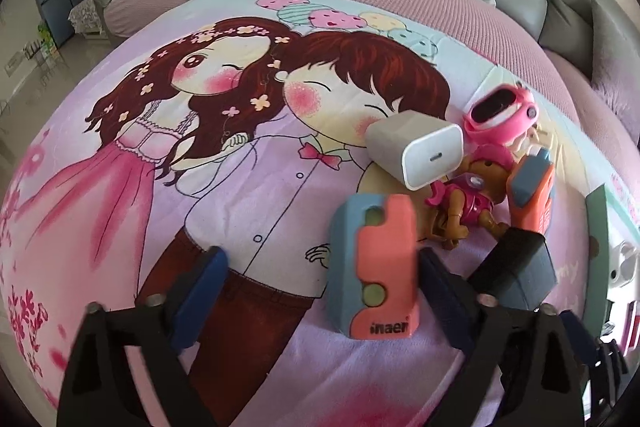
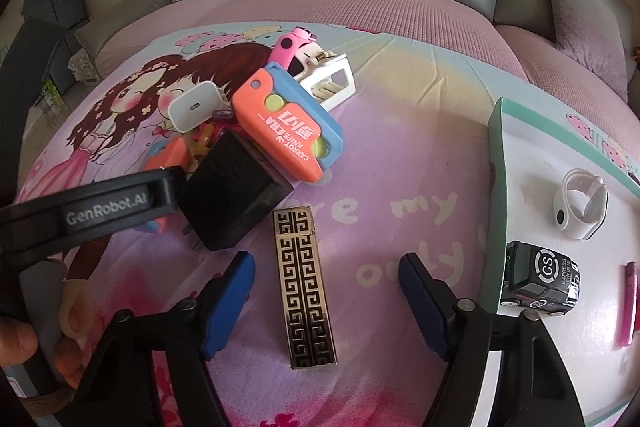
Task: Organize rigid objects
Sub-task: 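Grasp the blue-orange block with the left tool while the right tool grasps the gold patterned box, then lift and carry the block and gold box over the teal tray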
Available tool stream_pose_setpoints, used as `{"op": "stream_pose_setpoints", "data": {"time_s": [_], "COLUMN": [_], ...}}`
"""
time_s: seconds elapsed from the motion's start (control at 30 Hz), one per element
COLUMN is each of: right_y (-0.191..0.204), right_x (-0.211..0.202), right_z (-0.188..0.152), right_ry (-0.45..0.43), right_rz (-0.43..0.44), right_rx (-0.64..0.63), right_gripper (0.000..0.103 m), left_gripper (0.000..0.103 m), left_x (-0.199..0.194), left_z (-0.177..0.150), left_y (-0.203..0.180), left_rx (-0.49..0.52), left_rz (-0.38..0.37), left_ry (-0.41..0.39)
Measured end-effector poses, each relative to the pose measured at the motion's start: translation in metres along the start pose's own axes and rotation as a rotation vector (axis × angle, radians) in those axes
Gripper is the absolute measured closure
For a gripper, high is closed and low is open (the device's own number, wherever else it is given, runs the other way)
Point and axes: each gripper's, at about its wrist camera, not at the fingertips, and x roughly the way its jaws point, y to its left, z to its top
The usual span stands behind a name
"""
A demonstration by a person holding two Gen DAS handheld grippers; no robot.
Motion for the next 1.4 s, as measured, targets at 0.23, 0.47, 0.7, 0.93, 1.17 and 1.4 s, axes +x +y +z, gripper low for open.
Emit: {"op": "stream_pose_setpoints", "data": {"time_s": [0.23, 0.47, 0.7, 0.93, 1.17, 1.4], "right_y": [-0.001, -0.005, -0.004, 0.001, 0.001, 0.001], "right_x": [-0.001, -0.003, -0.005, -0.007, -0.004, -0.004], "right_z": [-0.002, -0.004, -0.007, -0.01, -0.01, -0.009], "right_ry": [0.008, 0.023, 0.047, 0.042, 0.031, 0.022], "right_rz": [-0.014, -0.025, -0.026, -0.017, -0.016, -0.005], "right_rx": [-0.005, 0.006, -0.002, -0.014, -0.011, -0.008], "right_gripper": [0.044, 0.053, 0.056, 0.072, 0.072, 0.077], "left_gripper": [0.043, 0.059, 0.059, 0.059, 0.059, 0.059], "left_x": [-0.003, -0.004, -0.007, -0.014, -0.014, -0.016], "left_z": [-0.003, -0.007, -0.013, -0.027, -0.03, -0.03], "left_y": [0.004, 0.001, -0.005, -0.012, -0.018, -0.019], "left_rx": [0.001, 0.036, 0.086, 0.126, 0.14, 0.14], "left_rz": [-0.013, 0.005, 0.008, -0.002, 0.002, 0.01], "left_ry": [-0.001, 0.012, 0.029, 0.038, 0.045, 0.044]}}
